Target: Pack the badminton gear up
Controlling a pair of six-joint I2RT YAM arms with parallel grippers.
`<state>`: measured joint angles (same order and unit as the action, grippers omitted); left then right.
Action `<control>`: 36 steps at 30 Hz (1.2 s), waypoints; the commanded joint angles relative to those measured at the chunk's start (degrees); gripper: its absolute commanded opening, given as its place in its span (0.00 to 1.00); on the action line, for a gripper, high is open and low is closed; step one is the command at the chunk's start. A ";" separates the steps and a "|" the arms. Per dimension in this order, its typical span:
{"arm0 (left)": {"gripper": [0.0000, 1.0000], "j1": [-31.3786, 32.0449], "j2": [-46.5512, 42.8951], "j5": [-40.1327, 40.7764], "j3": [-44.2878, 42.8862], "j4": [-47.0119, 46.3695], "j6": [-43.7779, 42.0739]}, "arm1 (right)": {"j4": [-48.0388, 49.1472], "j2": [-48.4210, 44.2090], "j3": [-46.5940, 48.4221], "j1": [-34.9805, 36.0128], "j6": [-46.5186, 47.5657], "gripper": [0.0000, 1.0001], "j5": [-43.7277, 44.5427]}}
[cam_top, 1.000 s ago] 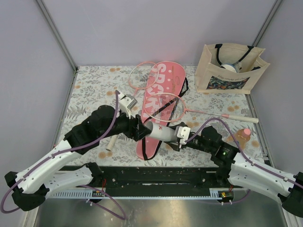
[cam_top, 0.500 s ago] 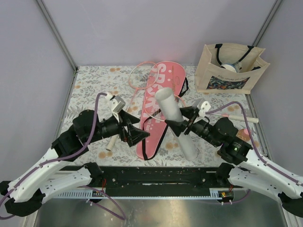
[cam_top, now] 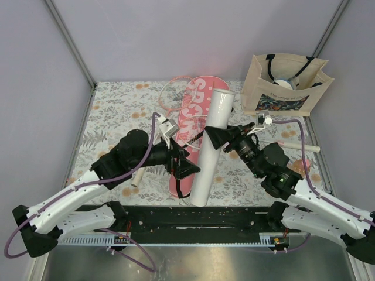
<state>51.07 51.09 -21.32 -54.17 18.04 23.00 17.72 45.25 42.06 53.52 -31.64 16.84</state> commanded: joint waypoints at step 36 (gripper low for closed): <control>0.56 -8.41 9.47 25.45 -9.71 13.76 -12.35 | -5.48 -12.29 -13.14 0.27 -7.56 0.99 18.41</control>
<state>50.17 62.24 -1.02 -56.45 27.64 16.32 15.94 35.92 30.17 53.52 -43.66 35.88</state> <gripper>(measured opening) 0.689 0.993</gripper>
